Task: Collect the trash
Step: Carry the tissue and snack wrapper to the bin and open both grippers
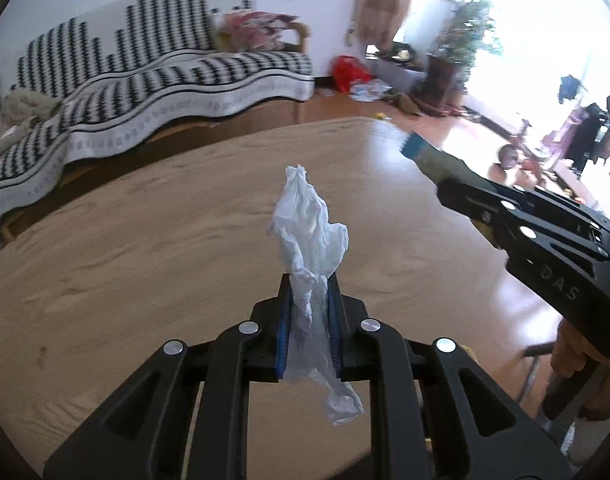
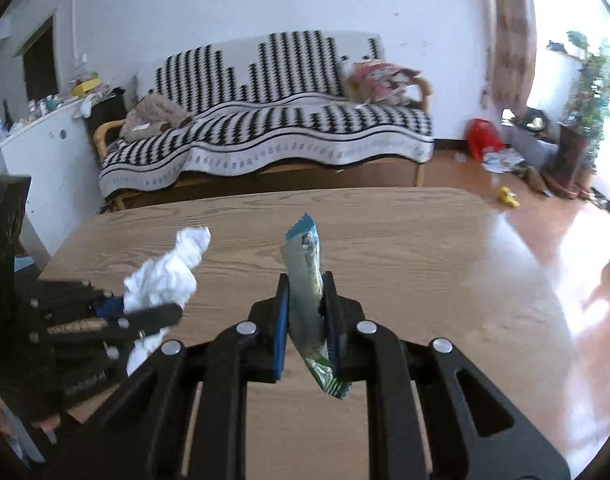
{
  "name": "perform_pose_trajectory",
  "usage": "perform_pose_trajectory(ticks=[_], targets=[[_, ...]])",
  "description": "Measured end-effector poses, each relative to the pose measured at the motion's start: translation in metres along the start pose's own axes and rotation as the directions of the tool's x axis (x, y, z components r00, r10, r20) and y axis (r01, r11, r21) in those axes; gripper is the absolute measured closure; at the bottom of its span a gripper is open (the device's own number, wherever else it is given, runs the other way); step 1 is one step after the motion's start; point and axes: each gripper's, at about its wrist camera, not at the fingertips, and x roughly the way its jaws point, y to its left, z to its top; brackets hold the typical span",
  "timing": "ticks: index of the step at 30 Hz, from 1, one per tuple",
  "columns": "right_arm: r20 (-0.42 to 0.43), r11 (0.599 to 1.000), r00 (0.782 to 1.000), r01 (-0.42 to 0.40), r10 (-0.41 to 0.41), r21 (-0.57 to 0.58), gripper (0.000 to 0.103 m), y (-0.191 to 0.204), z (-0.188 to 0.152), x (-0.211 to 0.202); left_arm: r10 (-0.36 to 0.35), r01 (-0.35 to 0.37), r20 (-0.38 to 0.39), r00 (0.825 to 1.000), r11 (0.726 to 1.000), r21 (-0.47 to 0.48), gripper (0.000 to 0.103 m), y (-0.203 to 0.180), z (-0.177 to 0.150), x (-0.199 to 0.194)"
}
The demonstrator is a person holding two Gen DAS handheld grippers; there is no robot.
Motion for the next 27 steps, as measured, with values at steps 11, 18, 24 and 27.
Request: perform_pose_trajectory(ticks=[11,18,24,27], targets=[[-0.022,0.979,0.989,0.148,-0.146,0.137,0.087,-0.093,-0.089,-0.090,-0.251,0.256,-0.140,0.958,0.967,0.017,0.087,-0.144,-0.068,0.032],[-0.195,0.913,0.977,0.154,-0.084,0.377,0.087,-0.171,-0.211,-0.080,-0.310,0.323,-0.304,0.901,0.947,-0.008,0.087,-0.206,-0.140,0.105],[-0.345,0.827,0.938,0.183,0.015,0.531,0.087,-0.201,-0.294,-0.038,-0.224,0.236,-0.403,0.887,0.971,-0.020,0.087,-0.203,-0.196,0.167],[-0.399,0.836,0.916,0.191,0.037,0.515,0.087,-0.192,-0.307,-0.020,-0.246,0.243,-0.398,0.884,0.968,-0.058,0.087,-0.199,-0.197,0.167]])
